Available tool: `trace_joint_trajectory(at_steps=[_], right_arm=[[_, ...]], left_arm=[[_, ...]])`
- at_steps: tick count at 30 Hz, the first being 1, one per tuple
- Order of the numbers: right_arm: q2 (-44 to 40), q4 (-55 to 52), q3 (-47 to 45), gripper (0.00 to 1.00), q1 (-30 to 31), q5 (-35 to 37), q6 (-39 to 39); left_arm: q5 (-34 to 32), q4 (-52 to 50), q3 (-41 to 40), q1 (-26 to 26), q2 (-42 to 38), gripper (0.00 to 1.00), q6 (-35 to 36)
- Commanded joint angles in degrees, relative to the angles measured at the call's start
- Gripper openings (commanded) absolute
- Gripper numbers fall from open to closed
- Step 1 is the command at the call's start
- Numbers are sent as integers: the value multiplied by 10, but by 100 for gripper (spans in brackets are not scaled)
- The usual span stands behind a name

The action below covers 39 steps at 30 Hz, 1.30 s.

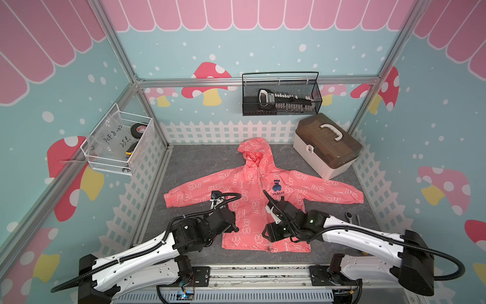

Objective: Unzip the jacket
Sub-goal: Smooth out the jacket at the center of the board.

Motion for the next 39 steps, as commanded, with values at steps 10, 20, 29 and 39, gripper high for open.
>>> trace_joint_trajectory(at_steps=[10, 20, 29, 39], right_arm=[[-26, 26, -111, 8, -32, -13, 24], [87, 158, -153, 6, -25, -41, 50], [101, 141, -153, 6, -5, -28, 54], [87, 65, -69, 10, -17, 20, -8]], left_arm=[[169, 80, 13, 59, 92, 50, 38], [204, 111, -8, 89, 107, 43, 32], [218, 111, -27, 113, 77, 42, 44], [226, 113, -27, 117, 87, 43, 64]])
